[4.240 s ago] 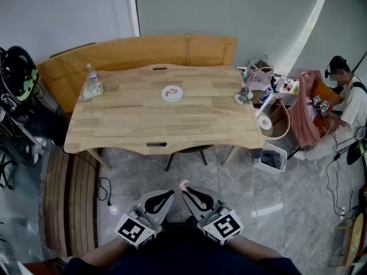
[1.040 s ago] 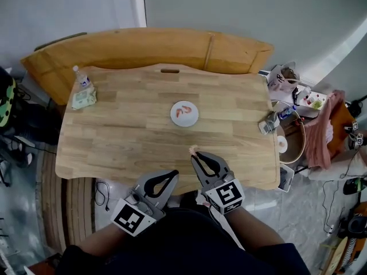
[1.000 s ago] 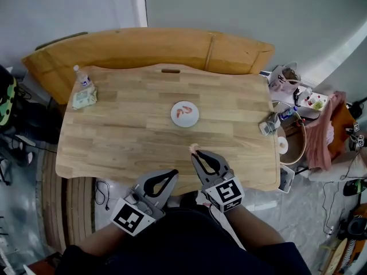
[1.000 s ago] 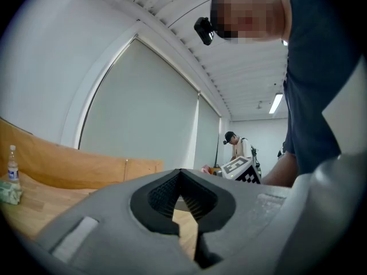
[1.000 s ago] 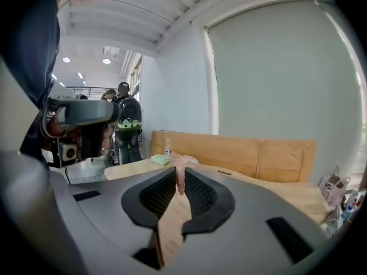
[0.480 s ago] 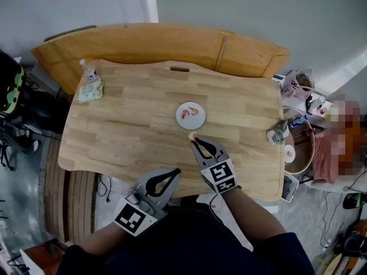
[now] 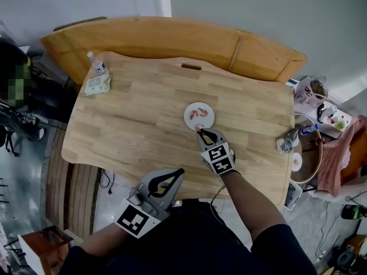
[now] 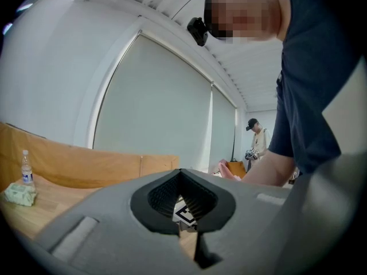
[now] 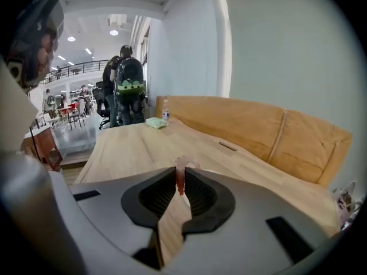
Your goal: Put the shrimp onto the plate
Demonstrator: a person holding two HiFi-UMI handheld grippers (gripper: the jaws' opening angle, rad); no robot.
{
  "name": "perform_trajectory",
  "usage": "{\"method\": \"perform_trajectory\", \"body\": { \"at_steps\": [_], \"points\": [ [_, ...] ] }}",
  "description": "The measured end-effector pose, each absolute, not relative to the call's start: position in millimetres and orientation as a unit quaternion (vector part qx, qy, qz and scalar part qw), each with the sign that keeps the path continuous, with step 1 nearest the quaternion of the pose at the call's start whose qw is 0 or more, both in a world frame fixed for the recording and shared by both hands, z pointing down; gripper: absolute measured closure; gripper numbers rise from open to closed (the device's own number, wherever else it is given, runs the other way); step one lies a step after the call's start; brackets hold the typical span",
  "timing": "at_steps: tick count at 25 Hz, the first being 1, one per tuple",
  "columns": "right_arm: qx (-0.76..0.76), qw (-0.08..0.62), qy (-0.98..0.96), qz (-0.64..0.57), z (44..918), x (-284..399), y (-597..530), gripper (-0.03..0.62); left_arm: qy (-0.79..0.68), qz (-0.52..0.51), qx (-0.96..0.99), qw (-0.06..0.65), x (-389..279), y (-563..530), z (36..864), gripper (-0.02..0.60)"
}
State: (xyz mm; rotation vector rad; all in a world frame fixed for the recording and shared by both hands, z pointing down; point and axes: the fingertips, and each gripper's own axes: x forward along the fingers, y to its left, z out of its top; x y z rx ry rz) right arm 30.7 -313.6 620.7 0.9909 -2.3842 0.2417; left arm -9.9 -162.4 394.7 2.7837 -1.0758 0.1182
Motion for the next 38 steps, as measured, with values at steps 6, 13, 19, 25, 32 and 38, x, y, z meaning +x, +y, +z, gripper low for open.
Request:
{"method": "perform_trajectory", "body": {
  "at_steps": [6,13,19,25,32,38],
  "points": [
    [0.355,0.323,-0.872,0.095,669.3,34.6,-344.0,0.54,-0.381,0.049,0.92,0.078,-14.9,-173.3,397.1,0.584],
    [0.333,0.383,-0.855,0.103,717.5,37.5,-371.7,0.54,-0.402,0.06,0.91,0.082,-20.5,-182.9,400.6,0.584],
    [0.307,0.428,-0.843,0.11,751.7,41.2,-386.5,0.54,-0.419,0.068,0.901,0.092,-26.9,-188.8,405.5,0.584],
    [0.302,0.432,-0.837,0.143,769.1,38.3,-392.2,0.54,-0.43,0.061,0.895,0.099,-32.7,-192.6,406.0,0.584],
    [0.308,0.433,-0.833,0.152,777.2,38.4,-399.2,0.536,-0.438,0.062,0.891,0.103,-41.6,-195.7,407.4,0.584],
    [0.317,0.422,-0.834,0.163,776.9,37.9,-402.8,0.522,-0.44,0.069,0.89,0.1,-46.8,-195.5,405.7,0.584]
  ]
}}
